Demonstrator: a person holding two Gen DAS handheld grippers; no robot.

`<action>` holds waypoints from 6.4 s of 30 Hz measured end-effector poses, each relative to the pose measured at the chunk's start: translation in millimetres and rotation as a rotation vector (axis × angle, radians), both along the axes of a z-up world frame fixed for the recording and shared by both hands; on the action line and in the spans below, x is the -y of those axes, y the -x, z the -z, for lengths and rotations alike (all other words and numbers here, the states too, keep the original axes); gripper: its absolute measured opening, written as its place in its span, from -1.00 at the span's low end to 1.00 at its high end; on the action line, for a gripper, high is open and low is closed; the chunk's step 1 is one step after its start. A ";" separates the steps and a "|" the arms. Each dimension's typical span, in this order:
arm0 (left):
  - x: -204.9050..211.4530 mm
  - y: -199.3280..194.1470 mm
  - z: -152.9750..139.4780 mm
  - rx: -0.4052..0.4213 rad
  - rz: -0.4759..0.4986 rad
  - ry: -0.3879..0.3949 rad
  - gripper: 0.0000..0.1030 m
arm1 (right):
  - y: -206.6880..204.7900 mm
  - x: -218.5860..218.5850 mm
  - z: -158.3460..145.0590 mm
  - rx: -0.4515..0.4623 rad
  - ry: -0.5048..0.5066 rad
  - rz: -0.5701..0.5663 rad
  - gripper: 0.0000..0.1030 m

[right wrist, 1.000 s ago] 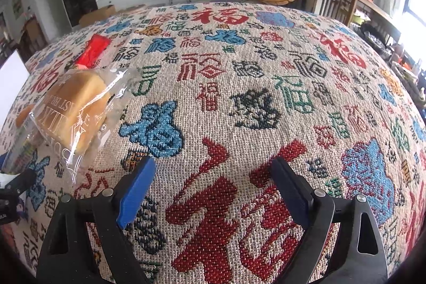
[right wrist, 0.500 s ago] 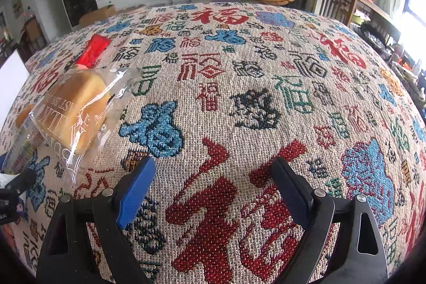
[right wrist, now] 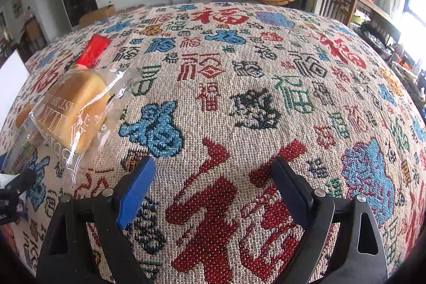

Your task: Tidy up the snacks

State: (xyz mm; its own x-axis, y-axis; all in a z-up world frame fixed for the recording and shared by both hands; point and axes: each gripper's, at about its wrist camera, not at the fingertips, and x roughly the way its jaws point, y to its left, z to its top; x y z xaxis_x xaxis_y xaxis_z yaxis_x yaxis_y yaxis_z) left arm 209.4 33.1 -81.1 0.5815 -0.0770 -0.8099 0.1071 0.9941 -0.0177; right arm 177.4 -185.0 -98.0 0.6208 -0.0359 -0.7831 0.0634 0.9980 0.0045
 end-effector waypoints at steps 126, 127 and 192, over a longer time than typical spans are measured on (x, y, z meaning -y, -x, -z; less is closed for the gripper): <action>9.9 -24.4 -20.9 -0.191 0.198 -0.059 0.38 | 0.0 2.0 0.3 0.001 -0.006 0.002 0.80; 8.6 -22.4 -21.3 -0.187 0.198 -0.057 0.29 | 0.1 2.0 0.3 0.001 -0.006 0.002 0.80; -74.5 -99.5 -2.9 -0.250 0.154 -0.055 0.93 | 0.6 1.1 0.3 0.002 -0.008 0.005 0.80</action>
